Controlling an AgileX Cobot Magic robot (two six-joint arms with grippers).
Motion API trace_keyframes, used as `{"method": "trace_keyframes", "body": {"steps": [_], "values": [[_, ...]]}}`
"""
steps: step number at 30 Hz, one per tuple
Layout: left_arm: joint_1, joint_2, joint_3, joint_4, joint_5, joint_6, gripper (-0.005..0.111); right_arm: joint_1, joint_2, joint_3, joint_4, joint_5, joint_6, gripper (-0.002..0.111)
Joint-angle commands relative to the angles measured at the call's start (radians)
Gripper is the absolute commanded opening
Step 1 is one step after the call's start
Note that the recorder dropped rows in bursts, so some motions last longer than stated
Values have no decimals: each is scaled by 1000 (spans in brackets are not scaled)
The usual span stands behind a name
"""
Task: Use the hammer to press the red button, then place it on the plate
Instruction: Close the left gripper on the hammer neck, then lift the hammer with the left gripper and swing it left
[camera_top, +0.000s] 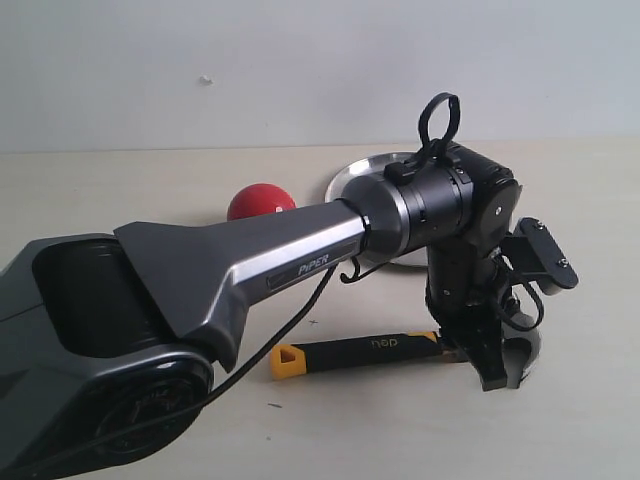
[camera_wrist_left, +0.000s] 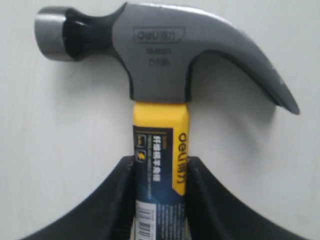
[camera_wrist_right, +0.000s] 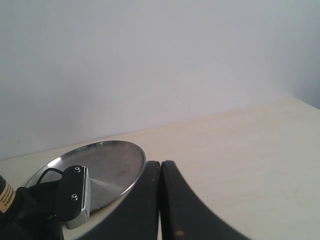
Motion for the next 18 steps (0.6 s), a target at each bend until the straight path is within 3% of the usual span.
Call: {"method": "trace_keyframes", "body": {"steps": [1, 13, 18], "values": [[-2, -1, -4, -4, 9, -46, 0, -4, -6, 5, 0, -10, -8, 0], [34, -147, -4, -134, 27, -181, 0, -4, -6, 5, 0, -10, -8, 0], [82, -213, -4, -280, 30, -198, 0, -4, -6, 5, 0, -10, -8, 0]]}}
